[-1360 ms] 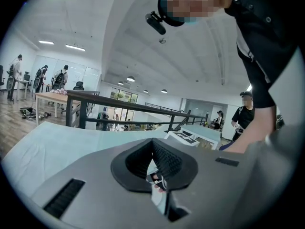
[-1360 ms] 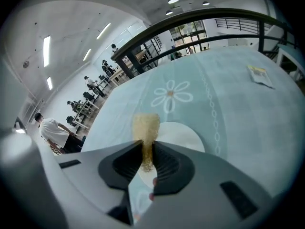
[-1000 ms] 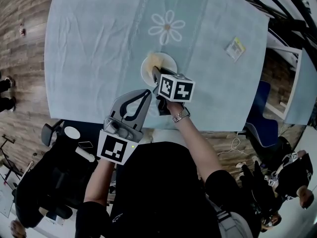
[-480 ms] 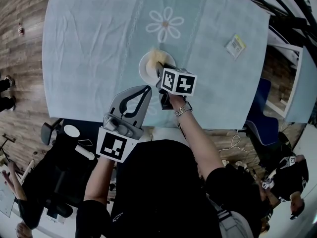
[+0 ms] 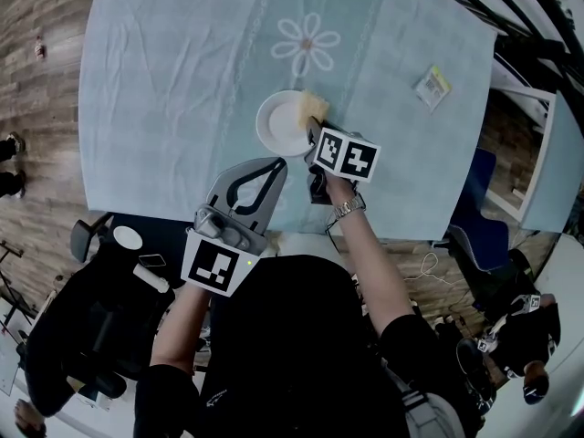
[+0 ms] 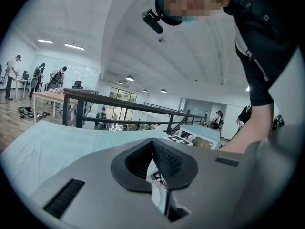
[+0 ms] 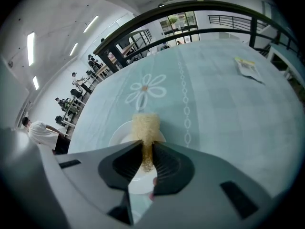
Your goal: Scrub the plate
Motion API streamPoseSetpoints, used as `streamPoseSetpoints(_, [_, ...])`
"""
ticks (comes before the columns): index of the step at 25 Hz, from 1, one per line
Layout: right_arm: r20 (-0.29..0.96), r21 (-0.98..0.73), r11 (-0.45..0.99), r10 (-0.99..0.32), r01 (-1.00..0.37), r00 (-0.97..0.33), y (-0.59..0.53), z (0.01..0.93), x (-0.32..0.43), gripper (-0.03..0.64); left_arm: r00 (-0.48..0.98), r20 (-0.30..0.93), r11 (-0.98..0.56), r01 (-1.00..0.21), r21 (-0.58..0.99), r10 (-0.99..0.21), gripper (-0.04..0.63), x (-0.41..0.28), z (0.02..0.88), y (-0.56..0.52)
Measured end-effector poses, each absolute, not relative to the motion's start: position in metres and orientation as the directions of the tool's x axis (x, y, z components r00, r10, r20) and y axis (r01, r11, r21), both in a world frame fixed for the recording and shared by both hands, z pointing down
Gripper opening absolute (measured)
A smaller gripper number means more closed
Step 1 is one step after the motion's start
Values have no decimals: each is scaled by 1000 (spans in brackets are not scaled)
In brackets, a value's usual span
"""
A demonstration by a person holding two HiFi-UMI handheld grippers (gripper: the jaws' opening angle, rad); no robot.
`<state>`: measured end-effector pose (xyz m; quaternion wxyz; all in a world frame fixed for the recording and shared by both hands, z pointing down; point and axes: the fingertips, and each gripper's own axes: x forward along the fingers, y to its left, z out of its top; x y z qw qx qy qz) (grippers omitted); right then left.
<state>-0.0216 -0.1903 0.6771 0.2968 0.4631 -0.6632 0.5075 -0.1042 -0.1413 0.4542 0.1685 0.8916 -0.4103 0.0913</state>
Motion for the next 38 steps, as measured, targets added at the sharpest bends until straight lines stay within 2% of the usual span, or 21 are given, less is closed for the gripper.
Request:
streamPoseSetpoints(7, [865,-408,65,-293,-911,-408,-169,666,-24,61,653,306,-616,-756,221,-692,12,-110,456,-129])
streamPoseSetpoints(19, [839,-470,240,-179,-850,-514,-144,658,-83,61,640,293,-586,-768,257,-710,12,-117,463,-123])
streamPoseSetpoints(29, [839,-489,243,-133,-838,-528,-139,671,-114,61,597,312,-526,-801,285,-739,12,-130,465,-116])
streamPoseSetpoints(38, [852,-471,208,-144,-857,-503,-147,682,-103,61,606,298,-544,-795,268,-737,12,-128,463,-118])
